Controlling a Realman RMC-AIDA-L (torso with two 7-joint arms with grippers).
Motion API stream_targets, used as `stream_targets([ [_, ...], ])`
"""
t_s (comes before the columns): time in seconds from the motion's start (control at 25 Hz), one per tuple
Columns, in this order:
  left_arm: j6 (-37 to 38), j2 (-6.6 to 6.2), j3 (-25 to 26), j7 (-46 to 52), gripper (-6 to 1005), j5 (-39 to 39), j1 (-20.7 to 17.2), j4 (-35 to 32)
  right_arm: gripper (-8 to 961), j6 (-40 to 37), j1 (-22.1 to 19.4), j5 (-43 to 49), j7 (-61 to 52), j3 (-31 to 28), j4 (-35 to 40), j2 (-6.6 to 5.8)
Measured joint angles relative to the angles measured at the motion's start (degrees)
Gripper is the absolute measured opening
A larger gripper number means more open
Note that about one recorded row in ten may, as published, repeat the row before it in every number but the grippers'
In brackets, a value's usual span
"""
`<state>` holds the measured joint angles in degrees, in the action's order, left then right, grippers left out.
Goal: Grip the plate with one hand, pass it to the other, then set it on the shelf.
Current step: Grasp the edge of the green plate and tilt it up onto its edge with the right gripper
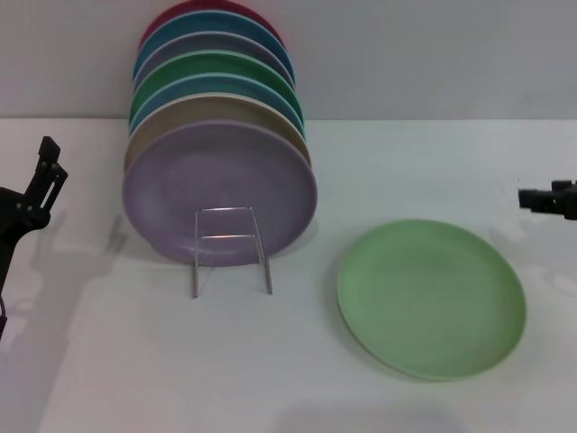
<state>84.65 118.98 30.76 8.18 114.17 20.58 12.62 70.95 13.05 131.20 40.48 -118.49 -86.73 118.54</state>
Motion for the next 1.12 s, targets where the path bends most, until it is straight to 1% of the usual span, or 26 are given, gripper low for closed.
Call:
stream_targets([
  [0.04,-0.06,0.01,0.00,0.00,858,-0.02,0.05,0.17,546,5.10,2.85,2.87,-0.14,-2.72,0.20,-0.05],
  [0.08,-0.08,0.05,0.00,0.00,858,0.00,0.09,0.47,545,5.10,2.85,2.87,-0.14,-2.72,0.20,-0.05],
  [0.16,-0.09,0.09,0.00,0.00,858,0.00,0.05,1.08,545,11.54,6.40,6.57,-0.54,-6.21,0.55,-0.08],
  [0.2,-0.02,0.09,0.00,0.00,858,0.00,-0.11,1.36,545,11.54,6.40,6.57,-0.54,-6.21,0.55,-0.08],
  [0.24,0.20,0.08,0.00,0.00,858,0.00,-0.26,1.52,545,14.48,7.76,8.51,-1.09,-7.40,0.70,-0.12],
  [0.28,0.33,0.07,0.00,0.00,858,0.01,-0.34,1.60,545,14.48,7.76,8.51,-1.09,-7.40,0.70,-0.12],
  [0.36,0.83,0.01,-0.01,0.00,858,0.04,-0.91,2.29,546,17.30,8.75,9.85,-2.34,-8.31,0.91,-0.31],
  [0.52,1.19,-0.08,0.56,0.00,858,-0.01,-1.36,2.78,546,19.29,9.10,10.10,-3.73,-8.43,1.54,-0.53],
  [0.6,1.24,-0.22,2.86,0.00,858,-0.02,-1.48,1.99,546,19.67,8.89,10.14,-5.16,-8.48,2.04,-0.29],
  [0.72,1.12,-0.37,4.24,0.00,858,-0.02,-1.50,1.18,545,19.78,8.69,10.12,-6.20,-8.52,3.68,-0.12],
  [1.04,1.48,-0.41,4.66,0.00,858,0.00,-1.51,0.15,544,19.80,8.87,10.59,-7.89,-8.57,5.81,-0.02],
  [1.12,1.53,-0.42,4.66,0.00,858,0.00,-1.51,0.13,543,19.79,9.14,11.29,-8.48,-8.58,6.10,-0.23],
])
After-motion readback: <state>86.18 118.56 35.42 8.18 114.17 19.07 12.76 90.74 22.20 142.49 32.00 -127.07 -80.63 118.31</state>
